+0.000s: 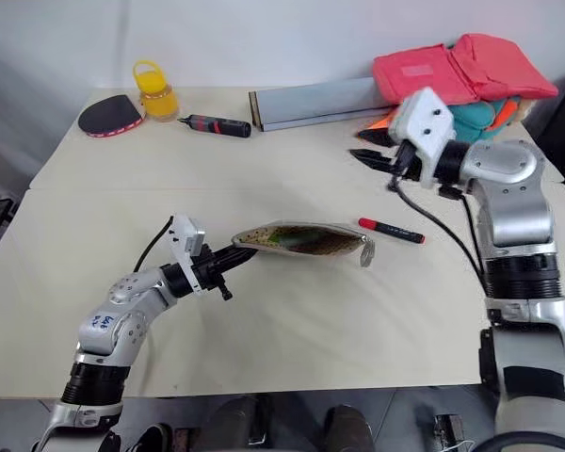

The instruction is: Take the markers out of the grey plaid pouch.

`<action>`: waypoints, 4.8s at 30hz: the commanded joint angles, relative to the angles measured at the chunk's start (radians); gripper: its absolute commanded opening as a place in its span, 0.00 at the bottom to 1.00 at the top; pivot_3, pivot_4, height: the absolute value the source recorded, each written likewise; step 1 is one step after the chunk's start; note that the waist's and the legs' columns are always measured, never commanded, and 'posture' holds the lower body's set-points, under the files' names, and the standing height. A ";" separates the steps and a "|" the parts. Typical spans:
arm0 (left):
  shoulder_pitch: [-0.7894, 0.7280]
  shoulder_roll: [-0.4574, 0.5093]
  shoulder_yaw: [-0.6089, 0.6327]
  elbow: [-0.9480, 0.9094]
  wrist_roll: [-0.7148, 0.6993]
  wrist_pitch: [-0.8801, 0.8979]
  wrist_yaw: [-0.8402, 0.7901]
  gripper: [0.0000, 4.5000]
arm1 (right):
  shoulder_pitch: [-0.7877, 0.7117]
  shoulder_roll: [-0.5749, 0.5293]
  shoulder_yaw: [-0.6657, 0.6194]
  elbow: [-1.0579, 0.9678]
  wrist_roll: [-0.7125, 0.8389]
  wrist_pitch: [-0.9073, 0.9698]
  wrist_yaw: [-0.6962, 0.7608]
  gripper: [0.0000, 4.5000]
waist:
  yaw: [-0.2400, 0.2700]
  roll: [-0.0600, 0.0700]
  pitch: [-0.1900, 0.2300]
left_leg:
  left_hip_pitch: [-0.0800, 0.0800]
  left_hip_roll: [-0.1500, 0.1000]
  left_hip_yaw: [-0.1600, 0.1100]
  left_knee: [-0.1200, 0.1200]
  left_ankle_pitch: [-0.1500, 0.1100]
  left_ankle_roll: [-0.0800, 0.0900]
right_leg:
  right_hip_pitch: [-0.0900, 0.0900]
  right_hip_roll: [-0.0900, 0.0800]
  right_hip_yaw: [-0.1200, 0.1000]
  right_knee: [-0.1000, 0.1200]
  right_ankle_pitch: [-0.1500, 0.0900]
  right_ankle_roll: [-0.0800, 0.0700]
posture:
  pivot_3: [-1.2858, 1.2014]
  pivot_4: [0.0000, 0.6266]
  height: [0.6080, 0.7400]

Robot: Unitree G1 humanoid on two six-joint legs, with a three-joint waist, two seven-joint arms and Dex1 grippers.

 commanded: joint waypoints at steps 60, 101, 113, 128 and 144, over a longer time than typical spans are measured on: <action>-0.006 0.056 -0.102 -0.079 -0.062 0.191 0.008 0.00 | 0.122 -0.066 0.455 -0.064 -0.391 -0.068 0.206 0.60 | -0.005 -0.001 0.000 | 0.001 0.000 0.002 0.000 0.000 0.000 | 0.000 0.000 0.001 -0.005 0.000 0.000 | 0.52 0.24 1.00; 0.003 0.042 -0.105 -0.112 -0.063 0.188 0.017 0.00 | 0.103 -0.132 0.266 -0.174 -0.233 0.084 0.231 0.24 | -0.002 -0.001 0.000 | 0.000 0.000 0.001 0.000 0.000 0.000 | 0.000 0.000 0.001 -0.005 0.000 0.000 | 0.52 0.24 1.00; 0.004 0.040 -0.108 -0.178 -0.111 0.245 0.000 0.00 | 0.123 -0.066 0.356 -0.077 -0.386 0.025 0.096 0.24 | -0.004 -0.001 0.000 | 0.000 0.000 0.002 0.000 0.000 0.000 | 0.000 0.001 0.001 -0.004 0.000 0.000 | 0.52 0.24 1.00; -0.004 0.022 -0.085 -0.127 -0.059 0.150 0.007 0.45 | 0.151 -0.118 0.308 -0.118 -0.273 0.061 0.181 0.24 | -0.001 -0.001 0.000 | 0.000 0.000 0.002 0.000 0.000 0.000 | 0.000 0.000 0.001 -0.005 0.000 0.000 | 0.52 0.24 1.00; -0.016 0.008 -0.059 -0.137 -0.071 0.020 -0.087 0.41 | 0.150 -0.112 0.316 -0.114 -0.275 0.054 0.179 0.24 | -0.002 -0.001 0.000 | 0.000 0.000 0.002 0.000 0.000 0.000 | 0.000 0.000 0.000 -0.005 0.000 0.000 | 0.52 0.24 1.00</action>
